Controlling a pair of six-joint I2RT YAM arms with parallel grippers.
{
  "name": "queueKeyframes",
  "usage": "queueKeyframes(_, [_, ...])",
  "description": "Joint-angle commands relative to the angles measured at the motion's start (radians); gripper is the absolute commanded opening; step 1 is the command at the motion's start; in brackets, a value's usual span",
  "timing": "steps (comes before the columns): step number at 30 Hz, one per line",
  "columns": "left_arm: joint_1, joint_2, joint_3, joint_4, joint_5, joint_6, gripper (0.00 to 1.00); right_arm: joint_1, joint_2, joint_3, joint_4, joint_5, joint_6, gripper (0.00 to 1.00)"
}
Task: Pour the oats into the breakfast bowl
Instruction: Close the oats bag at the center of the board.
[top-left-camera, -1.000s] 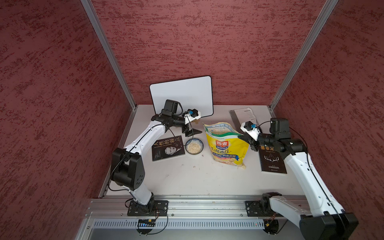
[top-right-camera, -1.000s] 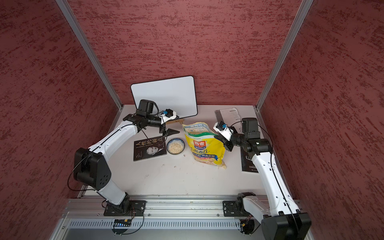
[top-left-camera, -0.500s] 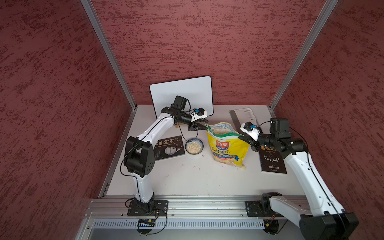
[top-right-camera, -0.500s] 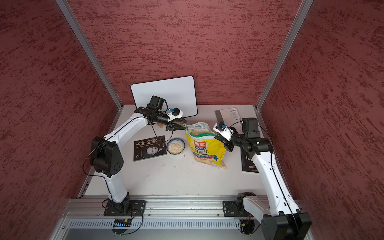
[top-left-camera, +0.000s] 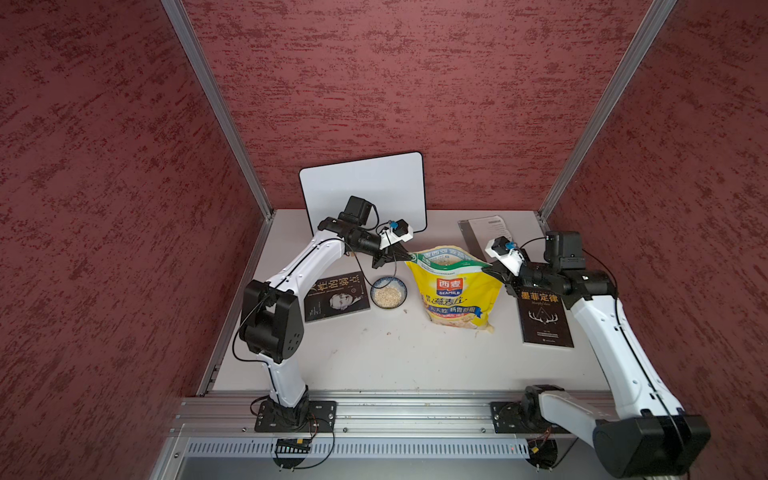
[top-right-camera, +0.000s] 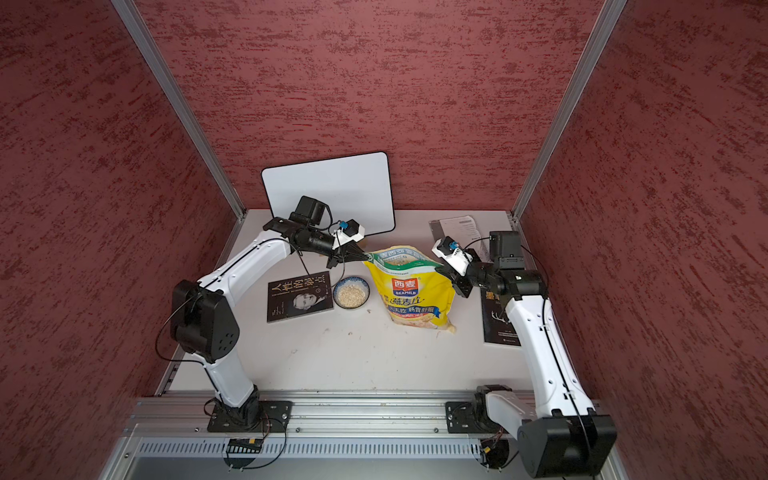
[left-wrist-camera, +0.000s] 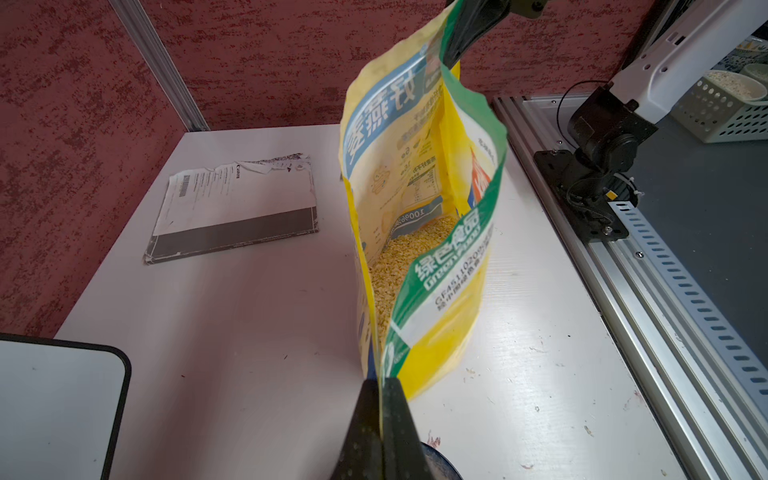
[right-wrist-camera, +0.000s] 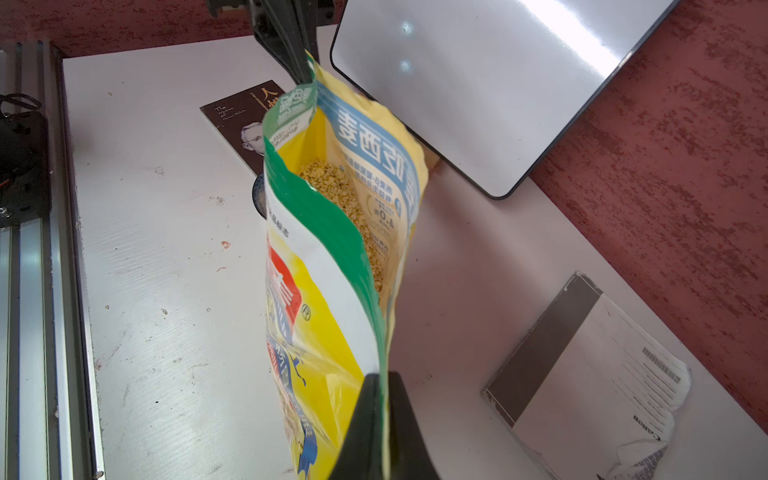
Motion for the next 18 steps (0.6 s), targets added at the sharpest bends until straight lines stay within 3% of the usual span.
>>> queueKeyframes(1, [0.001,-0.143,-0.053,0.137,-0.051,-0.148,0.00,-0.059,-0.034,0.029,0.011,0.003,0.014,0.00])
queueKeyframes(6, [-0.018,-0.253,-0.113,0.147,-0.105,-0.280,0.00,-0.124,-0.024,0.026,0.005,-0.010,0.006,0.00])
queueKeyframes(12, [-0.050,-0.321,-0.215,0.181,-0.275,-0.345,0.00,-0.153,-0.026,-0.011,0.041,-0.018,0.003,0.00])
queueKeyframes(18, [-0.135,-0.333,-0.296,0.263,-0.363,-0.319,0.00,-0.124,-0.047,-0.075,0.110,-0.134,-0.004,0.00])
